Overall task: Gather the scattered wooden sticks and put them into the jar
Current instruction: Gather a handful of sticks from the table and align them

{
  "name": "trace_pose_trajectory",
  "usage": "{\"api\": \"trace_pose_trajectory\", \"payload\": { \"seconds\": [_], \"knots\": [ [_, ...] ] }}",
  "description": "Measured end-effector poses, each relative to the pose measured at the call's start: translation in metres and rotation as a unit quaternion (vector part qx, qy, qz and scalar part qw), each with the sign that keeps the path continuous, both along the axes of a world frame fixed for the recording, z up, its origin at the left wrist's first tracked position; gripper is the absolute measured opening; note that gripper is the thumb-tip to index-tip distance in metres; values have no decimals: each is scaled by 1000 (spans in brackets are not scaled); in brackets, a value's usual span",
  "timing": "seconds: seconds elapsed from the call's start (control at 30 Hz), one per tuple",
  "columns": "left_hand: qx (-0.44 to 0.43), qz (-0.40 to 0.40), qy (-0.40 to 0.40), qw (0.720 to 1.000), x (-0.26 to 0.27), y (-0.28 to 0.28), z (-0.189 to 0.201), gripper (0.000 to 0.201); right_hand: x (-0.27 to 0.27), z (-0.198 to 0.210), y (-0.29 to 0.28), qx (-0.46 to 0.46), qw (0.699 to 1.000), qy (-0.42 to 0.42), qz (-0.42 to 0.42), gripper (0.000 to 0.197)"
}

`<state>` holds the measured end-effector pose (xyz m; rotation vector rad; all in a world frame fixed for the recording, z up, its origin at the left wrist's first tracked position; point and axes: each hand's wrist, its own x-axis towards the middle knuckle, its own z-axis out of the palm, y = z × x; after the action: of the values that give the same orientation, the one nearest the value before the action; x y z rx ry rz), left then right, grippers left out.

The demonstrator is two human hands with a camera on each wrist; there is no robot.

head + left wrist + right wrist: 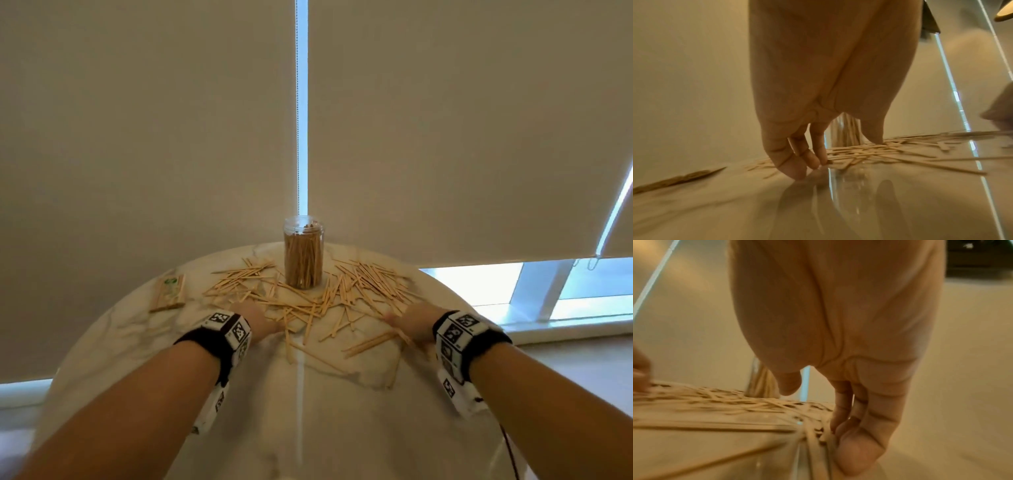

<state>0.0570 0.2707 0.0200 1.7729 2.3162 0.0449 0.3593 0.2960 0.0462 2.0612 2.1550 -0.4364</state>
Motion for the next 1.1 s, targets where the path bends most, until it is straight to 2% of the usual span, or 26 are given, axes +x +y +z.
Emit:
{"api": "trace_pose_trajectory", "payload": {
  "seconds": [0.17,0.33,0.4,0.53,0.7,0.8,0.93,1.1],
  "knots": [
    [13,-2,-22,1000,38,-6,1,84,-63,-5,-14,5,996,41,76,74],
    [0,-26,-41,999,42,-5,4,39,-105,-11,-19,-1,990,43,132,62],
    [3,-37,-49,998,42,-8,4,29,-115,-10,-25,-15,989,35,143,55],
    [3,-31,-49,998,39,-19,6,30,-126,-4,-36,-2,983,-18,183,41],
    [-20,-35,40,998,43,-34,14,35,-126,4,-48,18,979,-70,190,26],
    [-21,-59,73,995,45,-44,21,35,-127,2,-50,24,979,-83,185,31],
    [-80,-84,111,987,44,-54,24,15,-132,1,-57,30,979,-92,178,16],
    [-60,-81,101,990,36,-70,15,31,-122,-5,-67,40,976,-109,182,30]
  ]
}}
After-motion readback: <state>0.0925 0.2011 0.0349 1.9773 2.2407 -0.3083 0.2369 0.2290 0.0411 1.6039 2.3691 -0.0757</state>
